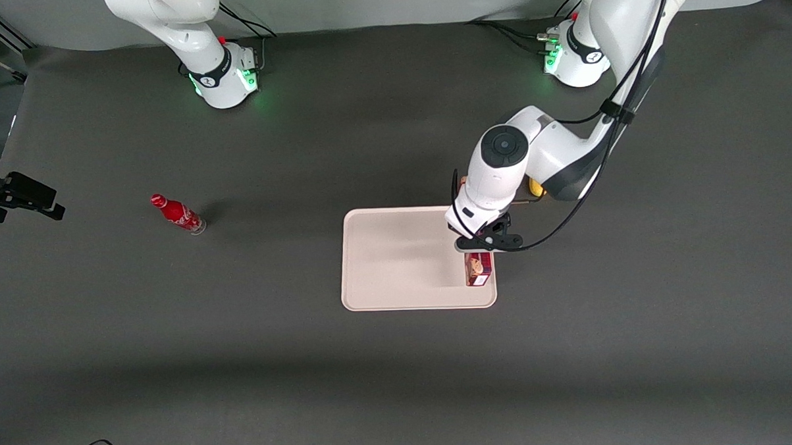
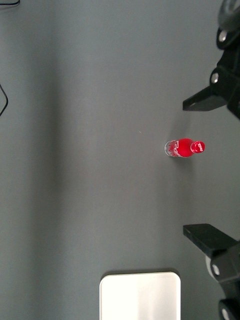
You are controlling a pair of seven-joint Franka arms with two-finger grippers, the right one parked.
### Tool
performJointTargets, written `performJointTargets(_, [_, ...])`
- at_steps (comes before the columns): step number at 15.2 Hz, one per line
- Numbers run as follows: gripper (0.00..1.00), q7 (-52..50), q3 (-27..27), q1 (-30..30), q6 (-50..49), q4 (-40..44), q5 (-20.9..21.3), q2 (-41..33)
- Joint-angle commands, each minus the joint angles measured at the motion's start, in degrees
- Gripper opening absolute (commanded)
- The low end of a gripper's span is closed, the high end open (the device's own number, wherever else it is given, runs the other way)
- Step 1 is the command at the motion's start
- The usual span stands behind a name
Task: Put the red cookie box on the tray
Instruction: 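Carry the upright cookie box with the left gripper over the tray, then lower the cookie box onto the tray and open the left gripper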
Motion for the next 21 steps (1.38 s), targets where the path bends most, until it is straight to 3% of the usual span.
performJointTargets(1, [0.0,-1.68,-0.04,-0.25,0.37,2.99,5.52,4.17])
performJointTargets(8, [0.0,-2.12,0.05,-0.43,0.45,9.23,6.32,11.12])
performJointTargets(19, [0.0,-1.59,0.84,-0.69,0.63,11.7,8.34,14.73])
performJointTargets(20, [0.27,-1.59,0.84,-0.69,0.72,11.7,8.95,14.73])
performJointTargets(21, [0.41,-1.42,0.84,-0.69,0.63,11.61,8.96,14.73])
